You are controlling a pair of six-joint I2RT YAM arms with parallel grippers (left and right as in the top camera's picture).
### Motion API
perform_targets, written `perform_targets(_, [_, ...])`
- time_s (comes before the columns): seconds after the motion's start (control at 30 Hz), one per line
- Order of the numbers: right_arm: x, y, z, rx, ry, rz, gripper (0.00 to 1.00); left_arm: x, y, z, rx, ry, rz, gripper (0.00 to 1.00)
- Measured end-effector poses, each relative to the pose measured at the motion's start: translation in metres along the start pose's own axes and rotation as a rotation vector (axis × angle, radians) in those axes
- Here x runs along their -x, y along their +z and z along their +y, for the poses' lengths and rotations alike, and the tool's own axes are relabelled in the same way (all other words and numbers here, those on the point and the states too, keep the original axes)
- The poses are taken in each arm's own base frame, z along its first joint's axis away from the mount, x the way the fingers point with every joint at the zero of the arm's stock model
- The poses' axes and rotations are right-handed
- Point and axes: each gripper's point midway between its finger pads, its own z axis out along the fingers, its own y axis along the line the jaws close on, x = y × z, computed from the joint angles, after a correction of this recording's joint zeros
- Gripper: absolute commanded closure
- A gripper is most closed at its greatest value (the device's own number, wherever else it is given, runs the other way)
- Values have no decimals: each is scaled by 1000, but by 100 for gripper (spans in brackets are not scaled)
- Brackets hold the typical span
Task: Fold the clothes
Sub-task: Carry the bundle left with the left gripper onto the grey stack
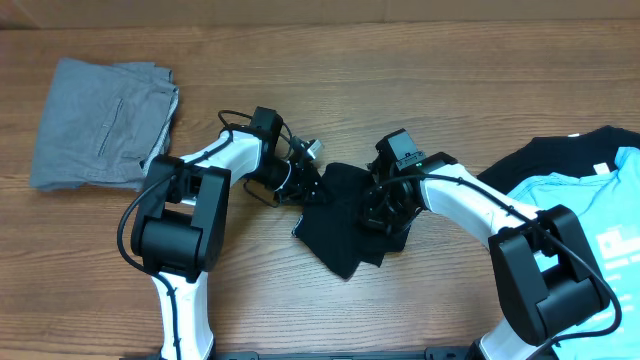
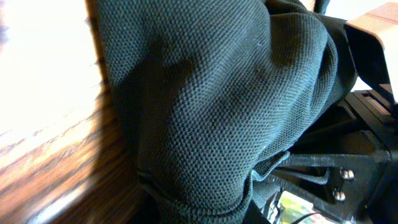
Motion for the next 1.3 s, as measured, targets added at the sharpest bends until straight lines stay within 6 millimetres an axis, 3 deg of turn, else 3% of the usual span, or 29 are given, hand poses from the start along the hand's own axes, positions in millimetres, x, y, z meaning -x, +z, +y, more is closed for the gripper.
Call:
perform_targets(0.13, [-7, -17, -3, -25, 20, 35, 94, 1, -16, 8, 0, -49, -22, 96])
perform_targets(0.3, [3, -82, 26, 22, -43, -68, 92, 25, -79, 11, 7, -57, -181, 96])
perform_targets(0.37, [5, -107, 40, 50, -87, -127, 92, 52, -129, -3, 16, -9, -321, 96])
perform_targets(0.43, [3, -118, 45, 60, -102, -148, 92, 71, -167, -16, 23, 32, -429, 96])
perform_targets(0.57, [-6, -121, 43, 49, -96, -127, 91, 104, -258, -38, 42, 72, -669, 96])
perform_targets(0.63, [-7, -121, 42, 46, -93, -120, 91, 115, -301, -38, 50, 49, -786, 96])
perform_targets(0.73, [-8, -121, 42, 46, -94, -119, 91, 122, -350, -23, 58, -1, -925, 96])
perform_targets(1.0, [-11, -120, 40, 39, -91, -106, 91, 91, -437, 66, 207, -349, -1170, 96])
perform_targets(1.3, [-13, -120, 38, 35, -87, -97, 91, 24, -475, 138, 333, -650, -1229, 96])
